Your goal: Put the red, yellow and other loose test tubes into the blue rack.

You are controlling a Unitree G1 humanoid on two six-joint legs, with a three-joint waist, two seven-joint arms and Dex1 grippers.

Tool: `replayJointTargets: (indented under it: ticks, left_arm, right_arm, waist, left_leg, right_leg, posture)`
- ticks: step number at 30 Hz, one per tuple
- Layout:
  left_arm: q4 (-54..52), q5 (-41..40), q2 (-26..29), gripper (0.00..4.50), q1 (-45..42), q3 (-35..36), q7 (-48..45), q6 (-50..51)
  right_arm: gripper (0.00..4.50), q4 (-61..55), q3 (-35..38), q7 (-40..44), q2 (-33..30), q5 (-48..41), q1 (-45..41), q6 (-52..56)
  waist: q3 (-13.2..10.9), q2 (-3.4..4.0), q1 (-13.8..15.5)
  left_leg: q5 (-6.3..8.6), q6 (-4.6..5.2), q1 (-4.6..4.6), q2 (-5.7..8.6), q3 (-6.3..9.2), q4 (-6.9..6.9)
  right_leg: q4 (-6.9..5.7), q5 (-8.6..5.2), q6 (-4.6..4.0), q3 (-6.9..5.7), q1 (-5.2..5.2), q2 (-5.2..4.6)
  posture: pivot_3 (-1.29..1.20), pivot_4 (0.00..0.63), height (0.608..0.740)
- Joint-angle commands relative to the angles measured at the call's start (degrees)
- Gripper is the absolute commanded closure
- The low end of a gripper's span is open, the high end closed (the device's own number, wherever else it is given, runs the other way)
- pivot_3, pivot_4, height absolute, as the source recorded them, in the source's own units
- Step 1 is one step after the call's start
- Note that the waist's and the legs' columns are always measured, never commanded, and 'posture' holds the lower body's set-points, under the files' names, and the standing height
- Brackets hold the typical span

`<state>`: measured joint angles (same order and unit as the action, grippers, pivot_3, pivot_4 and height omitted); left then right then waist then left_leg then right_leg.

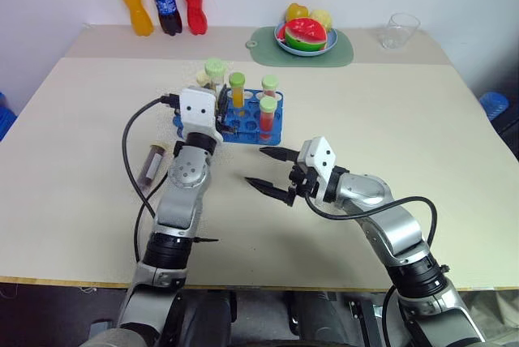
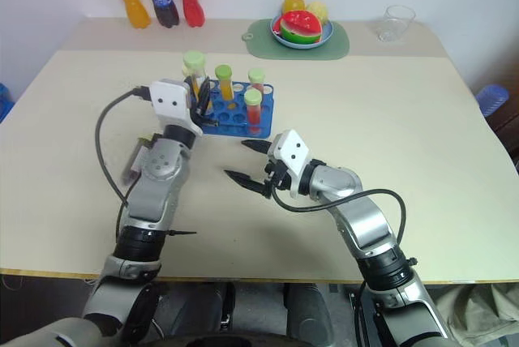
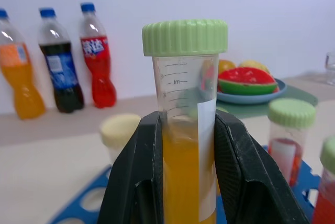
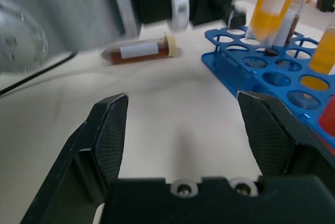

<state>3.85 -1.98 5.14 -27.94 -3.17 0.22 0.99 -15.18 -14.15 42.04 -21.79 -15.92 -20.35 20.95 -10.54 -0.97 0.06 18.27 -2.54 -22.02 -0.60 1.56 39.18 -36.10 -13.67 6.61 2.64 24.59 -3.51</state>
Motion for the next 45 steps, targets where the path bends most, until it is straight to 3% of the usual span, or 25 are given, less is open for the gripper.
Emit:
replayJointTargets:
  ticks: [1,13,27,36,45]
  left_arm:
    - [3.1,-1.7,-1.4,3.75,-2.2,1.4,-2.0,-5.1]
    - [18.7,-3.2,-4.1,3.75,-7.0,2.6,-7.8,-11.2]
    - [15.3,3.8,-2.4,3.75,-4.3,1.7,-3.9,-11.6]
    - [17.3,0.4,-4.2,3.75,-5.1,2.6,-5.3,-10.7]
    - [11.0,2.3,-4.2,3.75,-0.9,1.5,-4.5,-8.9]
  right_arm:
    - [0.82,-2.4,1.4,-0.9,-0.1,-0.1,0.6,0.1]
    - [0.82,-3.8,1.8,-1.9,-0.6,-0.3,1.7,0.8]
    - [0.82,-3.1,1.3,-1.6,-0.4,0.1,1.5,0.4]
    - [0.82,-2.8,1.0,-1.3,-0.3,0.3,1.3,0.3]
    - [0.82,-3.4,1.5,-1.3,-0.8,0.3,2.1,0.4]
  waist:
    - [0.0,0.00,0.0]
    - [0.0,0.00,0.2]
    - [0.0,0.00,0.2]
    - [0.0,0.00,0.2]
    - [0.0,0.01,0.1]
  left_leg:
    - [0.00,0.00,0.00,0.00,0.00,0.00]
    - [0.00,0.01,0.01,0.00,0.00,0.01]
    - [0.00,0.01,0.10,0.00,0.01,0.00]
    - [0.00,0.01,0.15,0.00,0.00,0.00]
    - [0.00,0.01,0.18,0.00,0.01,0.00]
  right_leg:
    - [0.00,0.00,0.00,0.00,0.00,0.00]
    - [0.00,0.00,0.01,-0.01,-0.01,0.02]
    - [-0.03,0.00,0.01,-0.01,-0.08,0.03]
    - [-0.02,0.00,0.01,-0.01,-0.13,0.03]
    - [-0.03,0.00,0.01,0.00,-0.14,0.03]
  posture:
    - [0.00,0.150,0.734]
    - [0.00,0.150,0.734]
    - [0.00,0.150,0.734]
    - [0.00,0.150,0.734]
    - [0.00,0.150,0.734]
